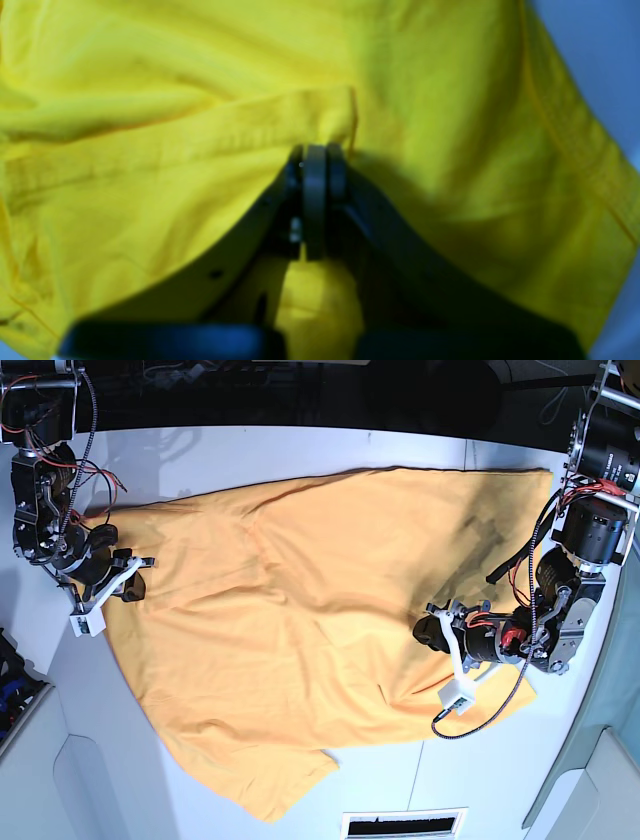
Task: Layout the t-shirt on the table in an organized manner, then fold the t-shirt properly
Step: 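Drag the shirt corner with the right gripper away from the left gripper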
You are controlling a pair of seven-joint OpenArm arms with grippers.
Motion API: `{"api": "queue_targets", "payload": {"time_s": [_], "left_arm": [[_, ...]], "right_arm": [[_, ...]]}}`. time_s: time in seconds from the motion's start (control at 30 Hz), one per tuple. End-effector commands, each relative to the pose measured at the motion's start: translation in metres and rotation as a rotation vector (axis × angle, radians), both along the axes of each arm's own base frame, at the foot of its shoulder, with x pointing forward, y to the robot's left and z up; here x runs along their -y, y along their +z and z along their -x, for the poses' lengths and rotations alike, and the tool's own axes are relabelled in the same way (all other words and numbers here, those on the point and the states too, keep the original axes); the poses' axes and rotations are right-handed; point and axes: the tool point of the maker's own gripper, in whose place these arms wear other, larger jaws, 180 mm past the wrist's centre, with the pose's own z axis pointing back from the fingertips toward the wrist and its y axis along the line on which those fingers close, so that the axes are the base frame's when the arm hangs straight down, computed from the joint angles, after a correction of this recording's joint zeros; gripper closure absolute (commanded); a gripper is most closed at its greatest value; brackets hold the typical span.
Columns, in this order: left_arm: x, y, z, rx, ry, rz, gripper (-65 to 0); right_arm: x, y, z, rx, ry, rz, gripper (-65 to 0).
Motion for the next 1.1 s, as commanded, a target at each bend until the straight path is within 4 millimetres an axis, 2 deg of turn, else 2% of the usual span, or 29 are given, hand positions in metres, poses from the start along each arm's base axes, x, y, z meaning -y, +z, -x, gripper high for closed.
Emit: {"api": "queue_targets", "payload": {"time_s": [0.0, 0.17, 0.3, 0.5, 0.6, 0.8, 1.07], "left_arm": [[-0.001, 0.019, -0.017, 0.059, 0.005, 0.017, -17.2], [-0.005, 0.017, -0.017, 0.065, -0.003, -0.010, -17.2], [-0.011, 0.016, -0.020, 0.077, 0.007, -0.045, -17.2], [-0.014, 0.014, -0.020, 0.074, 0.028, -0.056, -17.2], [-0.016, 0.007, -0.014, 0.063, 0.023, -0.073, -17.2], [-0.017, -0.011, 0.005, 0.022, 0.019, -0.081, -17.2], [-0.019, -0.024, 0.020, -0.011, 0.014, -0.096, -17.2]], "right_arm": [[0.006, 0.013, -0.012, 0.047, -0.007, 0.000, 0.0], [-0.001, 0.020, -0.015, 0.066, 0.009, -0.032, 0.0], [-0.005, 0.033, -0.019, 0.092, 0.019, -0.077, 0.0], [0.011, 0.070, -0.031, 0.151, -0.021, -0.089, 0.0], [0.016, 0.086, -0.027, 0.155, -0.029, -0.111, 0.0], [0.010, 0.094, 0.010, 0.137, -0.005, -0.166, 0.0], [0.003, 0.090, 0.093, 0.087, 0.026, -0.134, 0.0]]}}
